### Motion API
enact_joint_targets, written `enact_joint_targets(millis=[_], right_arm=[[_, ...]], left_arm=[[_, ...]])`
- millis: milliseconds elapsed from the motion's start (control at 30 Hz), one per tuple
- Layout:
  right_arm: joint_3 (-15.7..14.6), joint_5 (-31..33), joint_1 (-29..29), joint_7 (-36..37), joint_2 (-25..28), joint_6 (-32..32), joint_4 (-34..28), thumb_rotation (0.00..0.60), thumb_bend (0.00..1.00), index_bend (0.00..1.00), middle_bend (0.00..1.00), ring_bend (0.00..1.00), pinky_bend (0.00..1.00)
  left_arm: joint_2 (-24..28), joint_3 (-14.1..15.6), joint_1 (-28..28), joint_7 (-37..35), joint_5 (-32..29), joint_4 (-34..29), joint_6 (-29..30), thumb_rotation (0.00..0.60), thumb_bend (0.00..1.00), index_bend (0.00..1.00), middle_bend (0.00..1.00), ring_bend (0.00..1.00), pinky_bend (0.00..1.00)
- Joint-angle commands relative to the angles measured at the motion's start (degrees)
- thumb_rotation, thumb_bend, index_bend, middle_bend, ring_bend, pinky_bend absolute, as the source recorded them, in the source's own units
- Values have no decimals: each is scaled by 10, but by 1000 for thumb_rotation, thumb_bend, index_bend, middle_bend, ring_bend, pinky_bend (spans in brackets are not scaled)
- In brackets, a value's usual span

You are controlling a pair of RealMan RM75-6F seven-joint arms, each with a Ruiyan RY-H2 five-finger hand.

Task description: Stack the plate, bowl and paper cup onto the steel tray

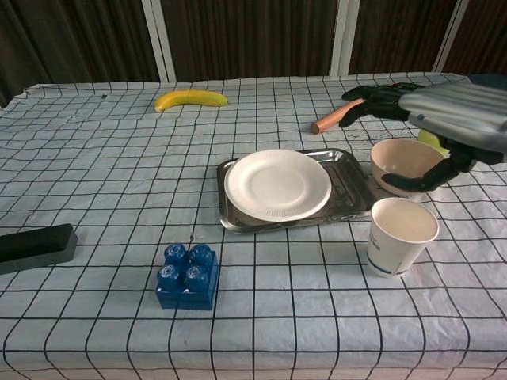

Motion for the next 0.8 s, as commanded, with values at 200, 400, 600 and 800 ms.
enact_joint_targets(millis=[200, 400, 600, 800], right_arm=[[13, 60, -24, 29, 31, -23, 74, 600, 295, 198, 0, 0, 0], [15, 90, -19, 49, -7, -74, 164, 600, 295, 242, 0, 0, 0], [15, 87, -15, 70, -47, -93, 226, 600, 294, 281, 0, 0, 0], [16, 88, -11, 67, -67, -102, 251, 600, 282, 364, 0, 0, 4]], left_arm=[[-1, -2, -4, 10, -2, -4, -16, 600, 326, 0, 15, 0, 0], [-3, -5, -8, 14, -8, -3, -30, 600, 325, 0, 15, 0, 0], [-6, -9, -12, 8, -16, 4, -44, 600, 327, 0, 15, 0, 0], [-8, -10, -15, 7, -18, 7, -50, 600, 327, 0, 15, 0, 0]])
